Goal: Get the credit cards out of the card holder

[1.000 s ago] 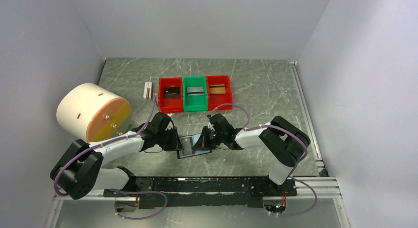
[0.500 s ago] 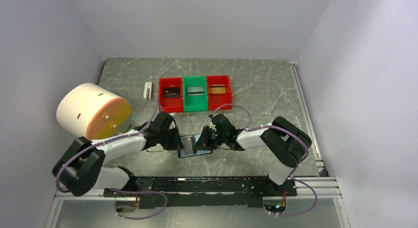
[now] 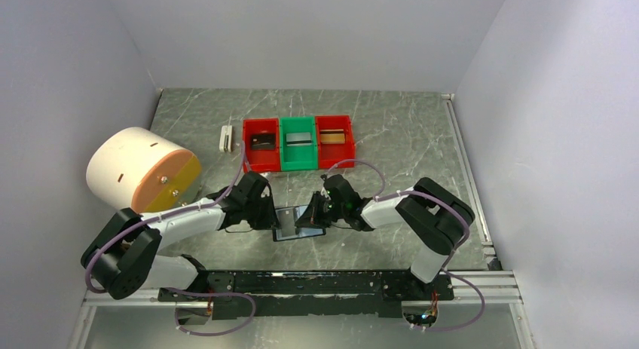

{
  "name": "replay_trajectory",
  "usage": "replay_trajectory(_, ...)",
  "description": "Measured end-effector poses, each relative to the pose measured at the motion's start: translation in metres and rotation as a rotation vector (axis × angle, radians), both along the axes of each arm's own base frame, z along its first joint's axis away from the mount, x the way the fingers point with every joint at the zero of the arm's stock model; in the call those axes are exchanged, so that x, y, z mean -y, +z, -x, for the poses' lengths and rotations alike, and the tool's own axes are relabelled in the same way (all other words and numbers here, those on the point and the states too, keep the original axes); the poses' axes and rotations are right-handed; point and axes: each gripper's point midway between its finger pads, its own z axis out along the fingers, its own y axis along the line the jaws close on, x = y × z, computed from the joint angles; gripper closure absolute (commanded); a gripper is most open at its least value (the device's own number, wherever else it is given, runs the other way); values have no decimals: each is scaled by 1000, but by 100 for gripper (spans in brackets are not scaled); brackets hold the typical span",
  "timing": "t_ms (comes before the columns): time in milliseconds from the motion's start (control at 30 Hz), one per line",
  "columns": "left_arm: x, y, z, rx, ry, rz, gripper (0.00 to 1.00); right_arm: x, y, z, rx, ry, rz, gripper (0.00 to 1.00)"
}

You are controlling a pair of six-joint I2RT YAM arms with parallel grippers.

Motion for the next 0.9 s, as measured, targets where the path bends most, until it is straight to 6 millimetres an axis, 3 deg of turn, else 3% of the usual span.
replay_trajectory(400, -1, 0, 0, 3, 4, -10, 86, 14, 9, 1, 24, -38, 19, 91)
replay_trajectory(533, 0, 0, 0, 3, 3, -10, 86, 17, 6, 2, 19, -41, 28, 85)
replay_trajectory(767, 0, 1, 0, 6, -1, -11, 86, 13, 3, -1, 14, -44, 11, 63)
replay_trajectory(900, 0, 1, 0, 7, -2, -18, 87, 10, 6, -4, 23, -45, -8, 62)
